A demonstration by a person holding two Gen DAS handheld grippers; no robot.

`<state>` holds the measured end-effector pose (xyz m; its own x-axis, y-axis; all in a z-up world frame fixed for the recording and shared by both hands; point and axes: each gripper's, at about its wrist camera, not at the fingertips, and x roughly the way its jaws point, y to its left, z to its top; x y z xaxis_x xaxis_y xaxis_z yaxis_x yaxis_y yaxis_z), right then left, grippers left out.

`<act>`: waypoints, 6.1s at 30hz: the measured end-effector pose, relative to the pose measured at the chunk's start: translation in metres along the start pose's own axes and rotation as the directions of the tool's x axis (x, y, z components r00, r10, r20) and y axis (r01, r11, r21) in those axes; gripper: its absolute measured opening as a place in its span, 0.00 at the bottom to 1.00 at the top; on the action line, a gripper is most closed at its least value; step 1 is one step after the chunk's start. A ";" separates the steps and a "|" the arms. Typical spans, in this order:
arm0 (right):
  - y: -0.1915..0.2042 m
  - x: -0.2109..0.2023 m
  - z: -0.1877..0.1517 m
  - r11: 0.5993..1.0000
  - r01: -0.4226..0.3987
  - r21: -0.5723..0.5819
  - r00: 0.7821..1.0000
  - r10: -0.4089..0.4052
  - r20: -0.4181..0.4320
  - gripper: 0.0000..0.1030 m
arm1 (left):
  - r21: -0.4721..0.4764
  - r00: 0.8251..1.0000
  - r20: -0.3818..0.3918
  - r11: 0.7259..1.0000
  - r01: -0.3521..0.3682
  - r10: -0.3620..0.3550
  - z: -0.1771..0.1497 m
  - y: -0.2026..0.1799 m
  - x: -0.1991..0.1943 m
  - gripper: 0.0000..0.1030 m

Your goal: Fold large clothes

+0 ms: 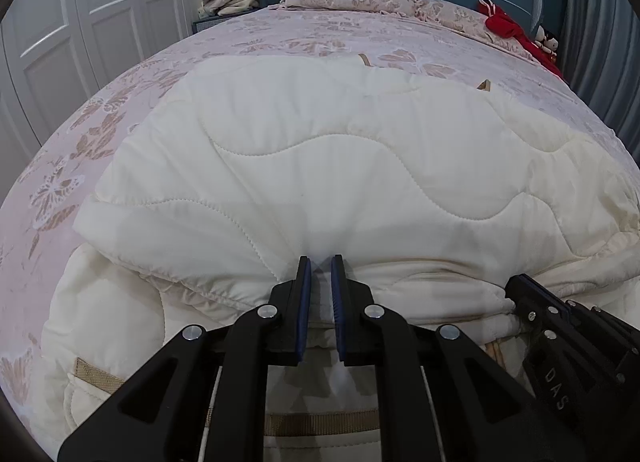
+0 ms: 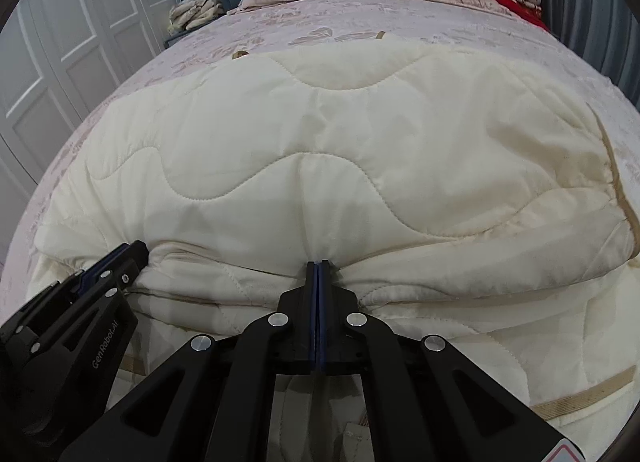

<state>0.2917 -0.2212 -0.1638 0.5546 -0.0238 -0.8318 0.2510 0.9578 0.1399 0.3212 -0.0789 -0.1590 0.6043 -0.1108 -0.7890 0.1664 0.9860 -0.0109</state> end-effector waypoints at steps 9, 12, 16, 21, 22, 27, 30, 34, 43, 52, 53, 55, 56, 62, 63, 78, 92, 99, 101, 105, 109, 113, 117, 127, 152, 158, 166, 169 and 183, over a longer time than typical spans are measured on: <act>-0.005 -0.009 0.012 0.999 -0.049 -0.004 0.997 0.048 -0.056 0.00 | -0.065 0.995 -0.030 0.994 0.089 -0.091 0.017 0.022 -0.020 0.11; -0.007 -0.028 0.025 0.997 -0.067 -0.031 0.994 0.064 -0.089 0.10 | -0.094 0.994 -0.002 0.990 0.105 -0.106 0.042 0.049 -0.042 0.12; 0.000 -0.050 0.060 0.993 -0.095 -0.072 0.996 0.094 -0.009 0.25 | -0.129 0.996 0.024 0.988 0.086 -0.083 0.095 0.084 -0.043 0.17; 0.021 -0.025 0.127 0.978 -0.207 -0.030 0.978 0.207 0.019 0.33 | -0.212 0.996 -0.002 0.973 0.088 -0.091 0.159 0.106 -0.002 0.17; 0.028 -0.012 0.143 0.971 -0.237 -0.023 0.971 0.238 0.017 0.33 | -0.220 0.996 -0.008 0.971 0.088 -0.092 0.168 0.106 0.008 0.17; 0.050 0.049 0.193 0.958 -0.284 0.047 0.958 0.285 -0.015 0.33 | -0.229 0.995 -0.064 0.972 0.055 -0.071 0.203 0.102 0.068 0.17; 0.063 0.086 0.211 0.957 -0.284 0.061 0.957 0.287 -0.048 0.33 | -0.233 0.990 -0.122 0.972 0.044 -0.074 0.205 0.101 0.103 0.17; 0.078 0.126 0.218 0.962 -0.271 0.037 0.957 0.274 -0.101 0.33 | -0.253 0.986 -0.153 0.967 0.027 -0.068 0.193 0.104 0.128 0.17; 0.093 0.147 0.201 0.983 -0.148 -0.106 0.986 0.138 -0.099 0.04 | -0.164 0.990 -0.143 0.986 -0.034 0.010 0.181 0.094 0.142 0.14; 0.102 0.159 0.185 0.980 -0.061 -0.190 0.998 0.053 -0.046 0.02 | -0.107 0.995 -0.059 0.990 -0.086 0.080 0.169 0.083 0.146 0.14; 0.101 0.158 0.184 0.981 -0.057 -0.185 0.998 0.052 -0.036 0.01 | -0.110 0.995 -0.050 0.990 -0.087 0.082 0.167 0.083 0.146 0.14; 0.096 0.154 0.184 0.985 -0.074 -0.155 0.997 0.072 -0.015 0.01 | -0.112 0.996 -0.043 0.990 -0.088 0.084 0.167 0.083 0.146 0.14; 0.090 0.146 0.184 0.989 -0.080 -0.126 0.996 0.083 0.016 0.01 | -0.116 0.996 -0.040 0.990 -0.086 0.082 0.167 0.083 0.146 0.14; -0.021 0.051 0.189 0.978 0.056 0.202 0.974 -0.098 0.203 0.06 | -0.170 0.997 -0.039 0.983 -0.068 0.062 0.173 0.092 0.129 0.16; -0.040 0.038 0.187 0.975 0.076 0.207 0.969 -0.120 0.214 0.08 | -0.171 0.997 -0.042 0.982 -0.075 0.069 0.175 0.089 0.122 0.17; -0.162 0.062 0.172 0.967 0.023 0.255 0.999 -0.032 0.030 0.15 | -0.051 0.923 -0.233 0.952 0.303 -0.306 0.208 -0.150 0.143 0.53; -0.162 0.075 0.168 0.970 0.033 0.243 0.999 -0.043 0.034 0.10 | 0.040 0.961 -0.141 0.969 0.245 -0.237 0.207 -0.153 0.138 0.00; -0.167 0.077 0.168 0.965 0.011 0.260 0.998 -0.025 0.050 0.08 | 0.031 0.944 -0.183 0.958 0.286 -0.276 0.208 -0.157 0.147 0.16; -0.168 0.076 0.168 0.965 0.005 0.263 0.998 -0.020 0.056 0.08 | 0.038 0.945 -0.184 0.959 0.282 -0.271 0.206 -0.161 0.150 0.35; -0.170 0.072 0.169 0.963 -0.014 0.269 0.997 -0.007 0.077 0.08 | 0.025 0.933 -0.205 0.952 0.306 -0.295 0.205 -0.167 0.157 0.34; -0.169 0.071 0.171 0.962 -0.026 0.270 0.997 0.006 0.076 0.09 | -0.031 0.887 -0.241 0.917 0.398 -0.394 0.206 -0.166 0.162 0.00; -0.164 0.077 0.174 0.970 -0.002 0.241 0.999 -0.010 0.048 0.09 | 0.077 0.934 -0.164 0.940 0.334 -0.318 0.206 -0.172 0.145 0.00; -0.161 0.092 0.174 0.974 0.044 0.223 0.999 -0.047 0.005 0.04 | 0.106 0.950 -0.184 0.955 0.276 -0.254 0.202 -0.172 0.159 0.00; -0.159 0.110 0.169 0.976 0.089 0.199 0.995 -0.097 0.033 0.00 | 0.127 0.959 -0.135 0.955 0.267 -0.250 0.187 -0.169 0.173 0.00; -0.034 0.126 0.190 1.000 0.008 -0.027 0.999 -0.009 -0.031 0.07 | 0.132 0.997 -0.072 0.990 0.042 -0.032 0.184 -0.058 0.153 0.37; -0.032 0.139 0.186 0.998 0.045 -0.045 0.999 -0.045 -0.002 0.02 | 0.140 0.999 -0.029 0.990 0.022 -0.018 0.177 -0.061 0.159 0.37; -0.028 0.142 0.180 0.993 0.090 -0.075 0.995 -0.087 0.044 0.02 | 0.157 1.000 0.012 0.987 -0.013 0.011 0.171 -0.067 0.162 0.37; -0.028 0.144 0.179 0.993 0.093 -0.074 0.995 -0.090 0.053 0.02 | 0.149 1.000 0.017 0.989 -0.011 0.009 0.171 -0.066 0.164 0.38; -0.070 0.095 0.174 0.979 0.082 0.187 0.968 -0.123 0.220 0.00 | 0.062 0.999 0.037 0.997 -0.034 0.032 0.177 -0.047 0.141 0.47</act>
<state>0.4648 -0.3406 -0.1594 0.6803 -0.2034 -0.7041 0.4393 0.8822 0.1696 0.5367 -0.1630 -0.1608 0.6374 -0.0835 -0.7660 0.1935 0.9796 0.0542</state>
